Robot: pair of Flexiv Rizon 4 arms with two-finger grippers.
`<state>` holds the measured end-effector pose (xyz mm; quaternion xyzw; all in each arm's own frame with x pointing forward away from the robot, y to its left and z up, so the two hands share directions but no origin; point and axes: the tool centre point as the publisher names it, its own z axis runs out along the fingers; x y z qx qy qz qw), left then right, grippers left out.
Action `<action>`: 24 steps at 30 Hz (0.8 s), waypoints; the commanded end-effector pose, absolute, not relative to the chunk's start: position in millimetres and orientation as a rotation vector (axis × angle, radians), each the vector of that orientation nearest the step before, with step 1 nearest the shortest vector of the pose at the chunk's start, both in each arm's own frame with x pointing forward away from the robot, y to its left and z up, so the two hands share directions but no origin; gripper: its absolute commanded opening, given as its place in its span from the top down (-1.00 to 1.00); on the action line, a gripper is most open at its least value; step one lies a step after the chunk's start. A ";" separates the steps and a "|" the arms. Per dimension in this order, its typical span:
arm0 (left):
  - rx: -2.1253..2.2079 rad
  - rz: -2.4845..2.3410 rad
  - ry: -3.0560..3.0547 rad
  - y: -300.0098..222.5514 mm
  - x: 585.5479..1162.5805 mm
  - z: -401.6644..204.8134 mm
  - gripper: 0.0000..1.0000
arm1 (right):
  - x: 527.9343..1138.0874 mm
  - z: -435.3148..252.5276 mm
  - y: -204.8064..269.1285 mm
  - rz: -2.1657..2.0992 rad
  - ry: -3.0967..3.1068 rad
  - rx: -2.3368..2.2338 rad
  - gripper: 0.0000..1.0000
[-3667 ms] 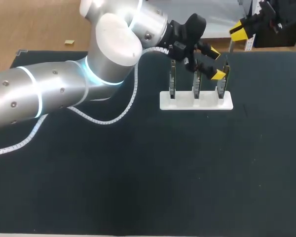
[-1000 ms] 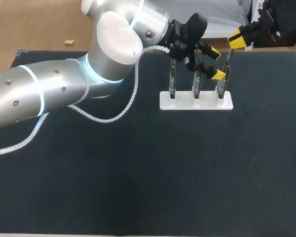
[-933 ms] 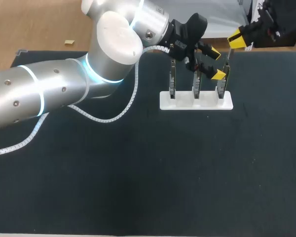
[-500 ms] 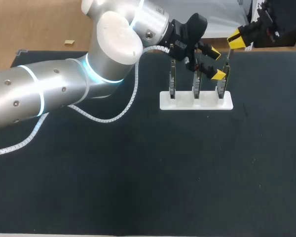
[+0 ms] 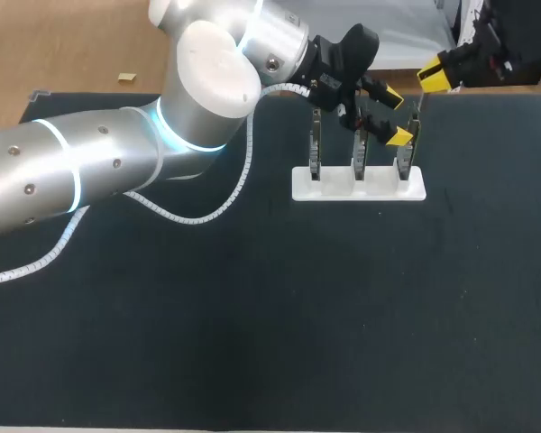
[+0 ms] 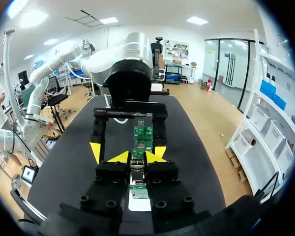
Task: Pick up the optical module with the left hand, and insert it into the network port with the right hand.
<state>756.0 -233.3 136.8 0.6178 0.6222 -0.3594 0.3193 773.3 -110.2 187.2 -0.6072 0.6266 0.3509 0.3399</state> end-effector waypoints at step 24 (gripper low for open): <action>1.633 -0.947 1.640 -234.9 759.4 137.5 -1.00 | 774.2 180.1 -103.2 0.909 1.647 -1.587 1.00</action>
